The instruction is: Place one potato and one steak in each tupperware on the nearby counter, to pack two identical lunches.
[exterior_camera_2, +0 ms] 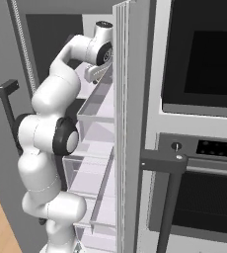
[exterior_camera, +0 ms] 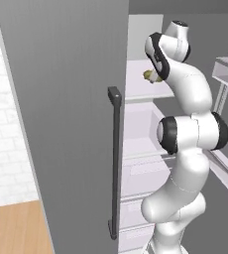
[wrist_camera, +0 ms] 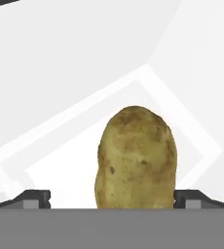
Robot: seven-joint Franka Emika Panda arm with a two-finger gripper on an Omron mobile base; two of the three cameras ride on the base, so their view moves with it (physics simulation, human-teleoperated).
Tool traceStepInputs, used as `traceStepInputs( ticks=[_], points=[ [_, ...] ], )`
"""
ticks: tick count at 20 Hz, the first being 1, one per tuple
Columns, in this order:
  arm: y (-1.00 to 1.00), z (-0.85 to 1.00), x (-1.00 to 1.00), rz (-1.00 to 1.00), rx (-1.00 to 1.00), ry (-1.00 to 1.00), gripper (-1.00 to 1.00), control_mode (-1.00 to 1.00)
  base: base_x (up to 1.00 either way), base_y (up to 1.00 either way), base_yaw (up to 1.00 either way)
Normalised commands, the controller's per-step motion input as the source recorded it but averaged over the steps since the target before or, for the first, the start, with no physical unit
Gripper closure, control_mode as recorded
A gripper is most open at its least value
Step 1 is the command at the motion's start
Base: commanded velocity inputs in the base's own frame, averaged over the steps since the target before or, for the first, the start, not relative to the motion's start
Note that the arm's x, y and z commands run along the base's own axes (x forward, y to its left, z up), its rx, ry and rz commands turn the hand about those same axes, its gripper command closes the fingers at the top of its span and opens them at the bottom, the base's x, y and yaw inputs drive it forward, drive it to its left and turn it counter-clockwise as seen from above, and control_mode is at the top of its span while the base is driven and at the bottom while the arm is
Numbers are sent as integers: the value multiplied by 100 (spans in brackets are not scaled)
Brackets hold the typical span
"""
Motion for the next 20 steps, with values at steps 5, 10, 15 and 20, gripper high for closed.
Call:
traceStepInputs(
  ticks=[5,10,15,20],
  points=[
    [7,2,-76,0,3,4,-100,-100,0,0,0],
    [3,5,22,-5,0,-4,-100,-100,0,0,0],
    [6,2,52,-1,2,-12,-100,-100,0,0,0],
    [-14,-4,21,0,5,0,-100,-100,0,0,0]
  ],
)
